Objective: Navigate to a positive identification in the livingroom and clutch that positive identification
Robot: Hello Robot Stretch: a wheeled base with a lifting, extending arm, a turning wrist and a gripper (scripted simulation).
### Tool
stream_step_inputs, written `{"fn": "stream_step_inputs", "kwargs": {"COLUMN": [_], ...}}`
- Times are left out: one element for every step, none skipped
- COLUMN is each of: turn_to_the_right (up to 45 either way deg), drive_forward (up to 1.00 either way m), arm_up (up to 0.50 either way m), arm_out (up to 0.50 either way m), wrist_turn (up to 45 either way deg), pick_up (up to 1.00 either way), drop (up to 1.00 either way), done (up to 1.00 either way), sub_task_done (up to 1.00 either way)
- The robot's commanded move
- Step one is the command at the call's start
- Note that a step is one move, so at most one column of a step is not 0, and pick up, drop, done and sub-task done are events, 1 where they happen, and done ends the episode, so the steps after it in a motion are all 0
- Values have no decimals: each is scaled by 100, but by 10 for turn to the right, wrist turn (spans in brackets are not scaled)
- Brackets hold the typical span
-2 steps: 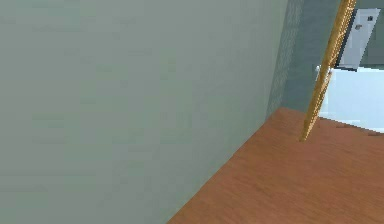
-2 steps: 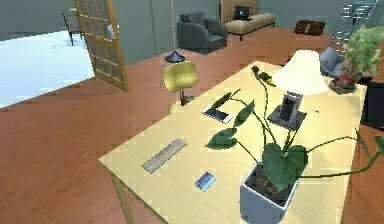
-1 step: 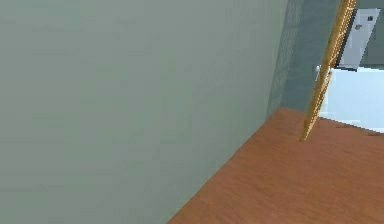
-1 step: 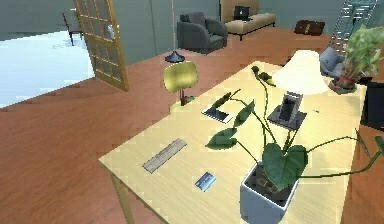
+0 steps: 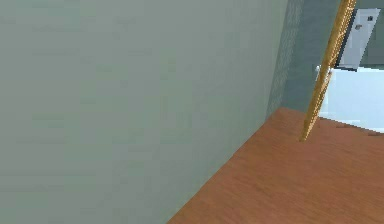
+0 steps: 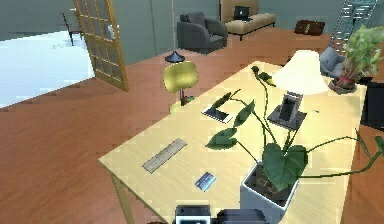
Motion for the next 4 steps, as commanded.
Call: {"fn": "stream_step_inputs", "kwargs": {"turn_to_the_right": [0, 0, 0, 0], "drive_forward": [0, 0, 0, 0], "arm_up": [0, 0, 0, 0], "arm_out": [22, 0, 0, 0], "wrist_turn": [0, 450, 450, 450], "pick_up": [0, 0, 0, 0], "drop": [0, 0, 0, 0], "done": [0, 0, 0, 0], "sub_task_done": [0, 0, 0, 0]}}
